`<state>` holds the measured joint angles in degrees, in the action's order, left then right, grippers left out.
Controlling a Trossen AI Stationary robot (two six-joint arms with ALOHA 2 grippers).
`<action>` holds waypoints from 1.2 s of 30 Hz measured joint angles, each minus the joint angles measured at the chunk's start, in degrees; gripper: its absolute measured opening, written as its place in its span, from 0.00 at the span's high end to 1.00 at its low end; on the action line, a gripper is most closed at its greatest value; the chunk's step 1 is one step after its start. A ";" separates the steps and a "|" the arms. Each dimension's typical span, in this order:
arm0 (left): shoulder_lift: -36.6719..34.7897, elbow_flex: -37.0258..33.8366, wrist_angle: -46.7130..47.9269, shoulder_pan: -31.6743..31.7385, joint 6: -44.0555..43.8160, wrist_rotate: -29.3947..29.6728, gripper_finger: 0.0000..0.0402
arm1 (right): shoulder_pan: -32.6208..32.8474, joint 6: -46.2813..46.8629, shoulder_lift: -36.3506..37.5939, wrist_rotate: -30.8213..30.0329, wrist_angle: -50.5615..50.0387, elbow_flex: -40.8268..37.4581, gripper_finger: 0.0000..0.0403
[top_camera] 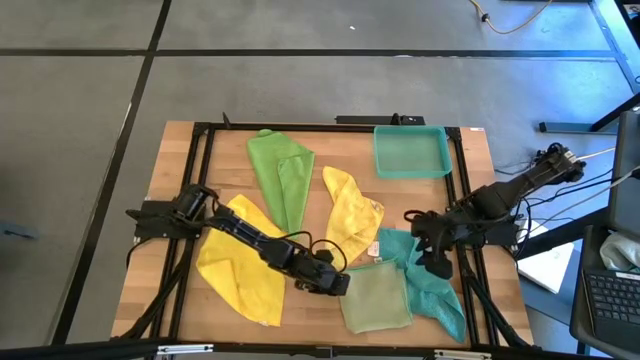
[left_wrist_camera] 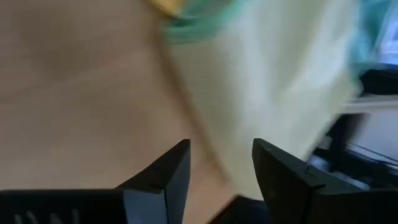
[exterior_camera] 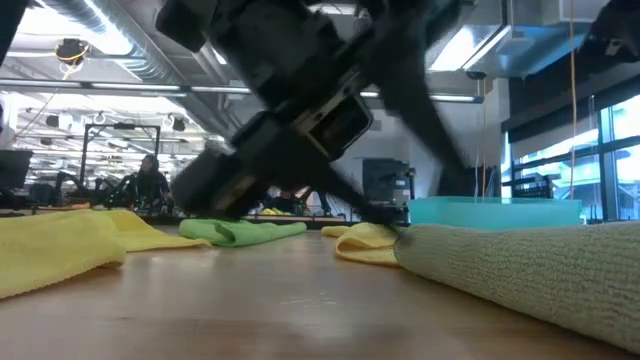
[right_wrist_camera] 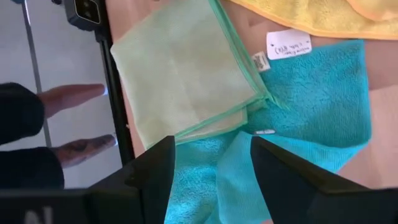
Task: Fold microfiber towels
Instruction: Put the folded light green microfiber cloth into the blue bin
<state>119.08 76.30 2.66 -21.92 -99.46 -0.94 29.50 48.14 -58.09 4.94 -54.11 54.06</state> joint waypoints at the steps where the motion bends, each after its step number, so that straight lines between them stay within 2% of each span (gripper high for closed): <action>1: -0.01 0.72 2.13 -0.03 -0.03 0.11 0.58 | 0.28 0.99 0.67 -0.38 0.11 -0.46 0.47; 5: -0.06 1.52 4.13 0.08 -1.63 2.87 0.56 | 1.62 3.12 2.84 -2.49 0.37 -1.88 0.47; 10: 1.90 3.62 3.33 0.33 -3.71 2.89 0.54 | 2.25 3.25 3.35 -4.42 0.56 -1.98 0.47; 18: 6.75 7.77 3.29 1.41 -3.98 1.39 0.54 | 2.27 2.55 3.33 -4.06 0.71 -2.00 0.47; 33: 7.26 8.25 2.88 4.30 -1.39 3.26 0.54 | 3.10 0.61 3.33 -3.92 0.58 -2.00 0.47; 36: 7.29 8.23 2.90 4.68 0.36 3.35 0.57 | 3.10 -0.43 3.33 -3.92 0.57 -2.00 0.47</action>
<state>126.37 84.53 5.56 -17.24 -99.10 2.42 32.60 47.72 -54.76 1.02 -53.54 52.05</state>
